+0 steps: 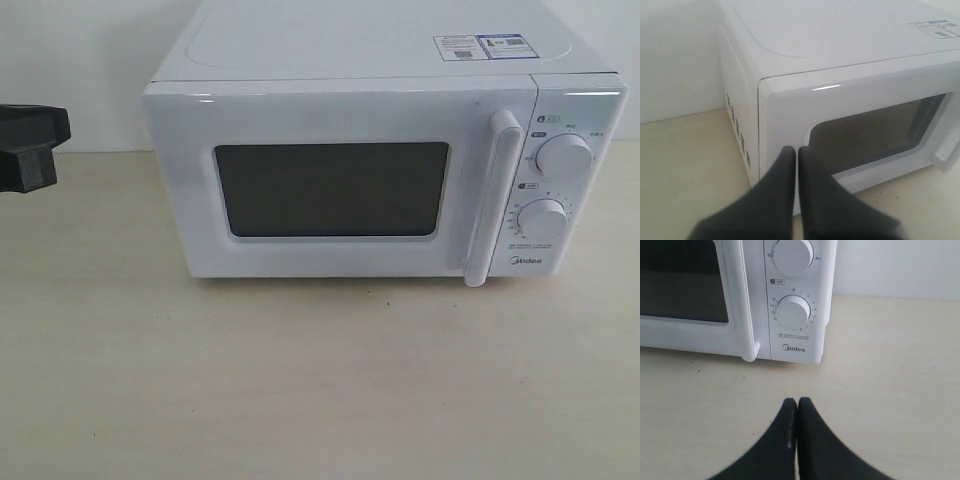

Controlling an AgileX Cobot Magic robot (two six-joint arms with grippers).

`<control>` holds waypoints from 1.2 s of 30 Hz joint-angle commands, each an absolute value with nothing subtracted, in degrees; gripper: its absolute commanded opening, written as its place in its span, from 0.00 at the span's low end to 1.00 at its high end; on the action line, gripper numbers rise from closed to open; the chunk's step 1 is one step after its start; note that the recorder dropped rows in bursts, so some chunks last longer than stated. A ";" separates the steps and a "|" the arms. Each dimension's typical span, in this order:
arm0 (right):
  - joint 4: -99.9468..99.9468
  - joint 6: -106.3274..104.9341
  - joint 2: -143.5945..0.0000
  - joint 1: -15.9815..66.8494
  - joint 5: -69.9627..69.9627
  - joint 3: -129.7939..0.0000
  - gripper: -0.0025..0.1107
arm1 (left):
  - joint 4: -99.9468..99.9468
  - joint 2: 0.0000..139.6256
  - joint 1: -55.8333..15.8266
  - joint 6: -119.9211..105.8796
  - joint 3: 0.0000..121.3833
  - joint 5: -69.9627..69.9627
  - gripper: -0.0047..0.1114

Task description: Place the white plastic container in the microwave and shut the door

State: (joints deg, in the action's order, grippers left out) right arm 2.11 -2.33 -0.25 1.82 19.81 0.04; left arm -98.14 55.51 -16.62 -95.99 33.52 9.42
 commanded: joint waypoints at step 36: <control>2.22 -1.80 0.00 1.69 18.85 0.00 0.02 | -97.88 54.72 -16.63 -96.92 33.09 8.55 0.08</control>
State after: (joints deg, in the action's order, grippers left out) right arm 2.11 -1.91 -0.25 1.82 19.37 0.04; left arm -98.14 55.51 -16.62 -95.99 33.52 9.42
